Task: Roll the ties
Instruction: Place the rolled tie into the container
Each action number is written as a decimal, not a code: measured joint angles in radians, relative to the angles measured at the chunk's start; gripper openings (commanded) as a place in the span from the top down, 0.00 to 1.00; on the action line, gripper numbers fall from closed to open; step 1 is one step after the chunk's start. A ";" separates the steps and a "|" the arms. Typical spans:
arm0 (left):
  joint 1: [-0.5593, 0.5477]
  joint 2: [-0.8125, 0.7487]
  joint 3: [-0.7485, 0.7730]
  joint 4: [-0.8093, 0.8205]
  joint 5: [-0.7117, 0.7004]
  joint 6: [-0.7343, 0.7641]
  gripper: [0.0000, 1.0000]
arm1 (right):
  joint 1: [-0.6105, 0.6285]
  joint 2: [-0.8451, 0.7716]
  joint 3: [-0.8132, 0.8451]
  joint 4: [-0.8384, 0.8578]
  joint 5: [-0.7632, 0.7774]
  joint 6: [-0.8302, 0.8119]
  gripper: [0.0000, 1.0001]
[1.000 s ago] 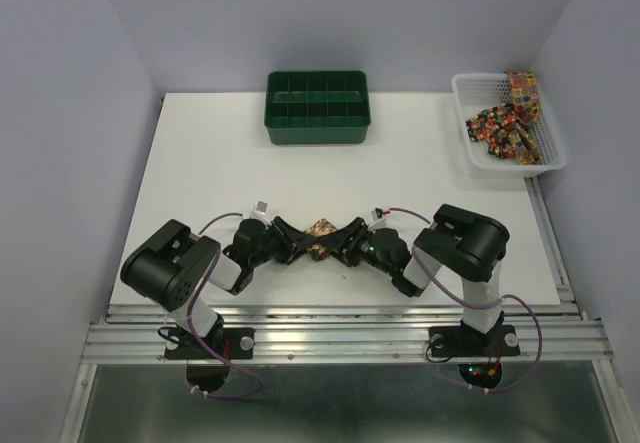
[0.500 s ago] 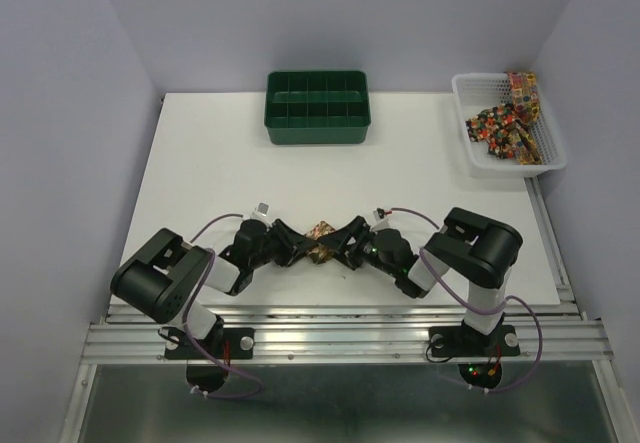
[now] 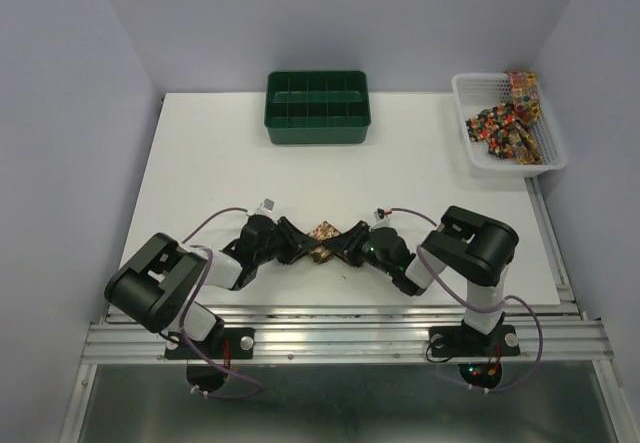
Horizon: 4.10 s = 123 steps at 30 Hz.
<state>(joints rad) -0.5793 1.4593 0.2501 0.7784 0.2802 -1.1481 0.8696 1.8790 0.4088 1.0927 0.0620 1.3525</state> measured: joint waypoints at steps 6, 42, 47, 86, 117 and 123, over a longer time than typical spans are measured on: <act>-0.006 -0.008 0.003 -0.011 -0.015 -0.009 0.83 | -0.001 0.091 -0.025 0.185 -0.002 0.035 0.99; -0.050 -0.739 -0.082 -0.378 -0.111 -0.043 0.01 | 0.002 -0.259 -0.054 0.022 -0.043 -0.098 0.99; -0.053 -0.758 -0.051 -0.422 -0.125 -0.026 0.01 | 0.002 -0.314 -0.026 -0.040 -0.029 -0.133 0.99; -0.076 -0.709 0.009 -0.340 -0.153 0.006 0.02 | 0.005 -0.287 0.053 0.050 -0.235 -0.029 0.99; -0.101 -0.731 0.009 -0.273 -0.239 0.048 0.21 | 0.027 -0.271 0.095 0.106 -0.300 -0.075 0.99; -0.101 -0.743 0.009 -0.270 -0.244 0.047 0.40 | 0.029 -0.274 0.095 0.130 -0.332 -0.092 0.99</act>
<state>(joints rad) -0.6807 0.7158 0.2588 0.5079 0.0364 -1.1011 0.8989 1.6054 0.5037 1.2232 -0.2703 1.2606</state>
